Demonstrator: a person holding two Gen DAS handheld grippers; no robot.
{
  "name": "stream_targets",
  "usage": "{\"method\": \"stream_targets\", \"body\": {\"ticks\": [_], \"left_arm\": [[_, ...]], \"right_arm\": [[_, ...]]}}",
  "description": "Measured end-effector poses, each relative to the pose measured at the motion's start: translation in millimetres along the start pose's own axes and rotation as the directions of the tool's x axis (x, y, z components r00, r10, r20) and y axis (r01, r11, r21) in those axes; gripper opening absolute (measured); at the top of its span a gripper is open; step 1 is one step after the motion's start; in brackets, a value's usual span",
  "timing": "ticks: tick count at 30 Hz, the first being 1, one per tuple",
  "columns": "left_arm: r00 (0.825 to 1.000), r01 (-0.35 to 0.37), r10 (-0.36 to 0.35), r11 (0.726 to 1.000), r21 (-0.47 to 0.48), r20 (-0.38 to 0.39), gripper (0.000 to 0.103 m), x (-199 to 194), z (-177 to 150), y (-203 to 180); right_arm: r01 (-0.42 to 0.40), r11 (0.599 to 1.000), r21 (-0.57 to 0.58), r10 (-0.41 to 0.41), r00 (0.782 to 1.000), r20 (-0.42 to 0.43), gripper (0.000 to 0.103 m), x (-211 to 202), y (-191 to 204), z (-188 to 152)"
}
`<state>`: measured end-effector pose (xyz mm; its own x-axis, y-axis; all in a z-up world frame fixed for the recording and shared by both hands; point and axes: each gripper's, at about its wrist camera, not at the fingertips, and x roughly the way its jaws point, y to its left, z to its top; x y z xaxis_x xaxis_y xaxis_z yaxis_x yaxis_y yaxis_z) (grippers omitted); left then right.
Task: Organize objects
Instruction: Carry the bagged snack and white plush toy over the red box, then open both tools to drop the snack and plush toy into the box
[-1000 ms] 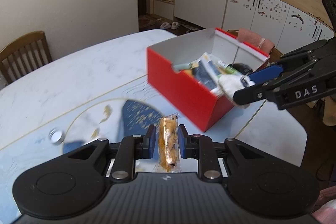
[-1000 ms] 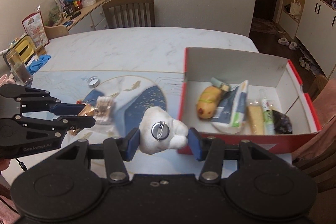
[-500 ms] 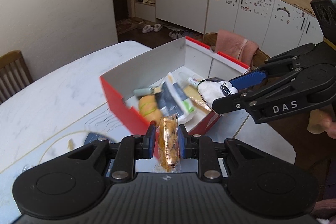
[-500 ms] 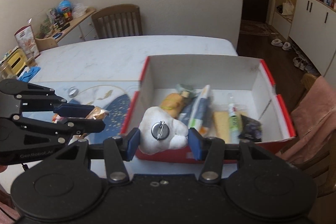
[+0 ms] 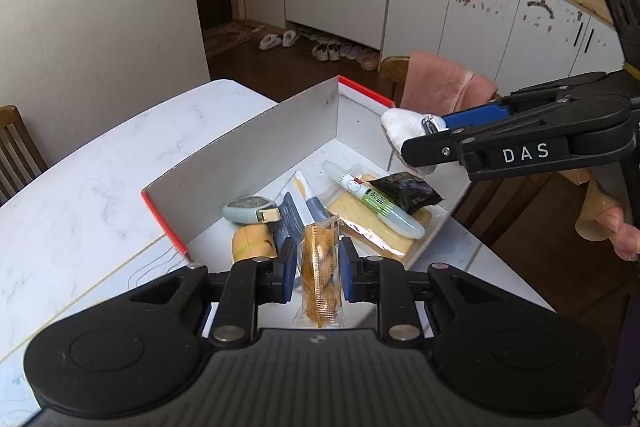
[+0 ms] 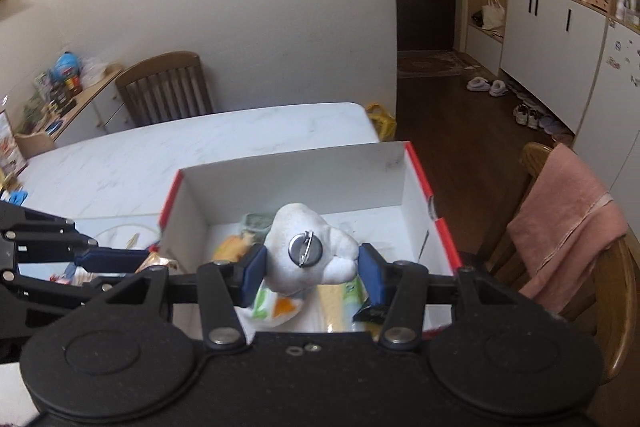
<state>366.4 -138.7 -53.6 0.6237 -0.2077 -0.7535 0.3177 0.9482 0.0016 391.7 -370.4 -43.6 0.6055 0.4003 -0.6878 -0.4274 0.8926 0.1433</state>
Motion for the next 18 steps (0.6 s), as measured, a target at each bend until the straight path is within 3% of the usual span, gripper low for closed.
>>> {"method": "stream_targets", "body": {"ticks": [7,18], "left_arm": [[0.996,-0.056,0.056,0.998,-0.002,-0.065,0.021,40.0,17.6,3.9],[0.980,-0.109,0.108,0.994,0.004,-0.165,0.021,88.1,18.2,5.8]], "right_arm": [[0.025,1.000,0.003,-0.025,0.999,-0.024,0.050,31.2,-17.4,12.0],[0.035,0.998,-0.055,-0.043,0.988,-0.146,0.050,94.5,-16.8,19.3]]}}
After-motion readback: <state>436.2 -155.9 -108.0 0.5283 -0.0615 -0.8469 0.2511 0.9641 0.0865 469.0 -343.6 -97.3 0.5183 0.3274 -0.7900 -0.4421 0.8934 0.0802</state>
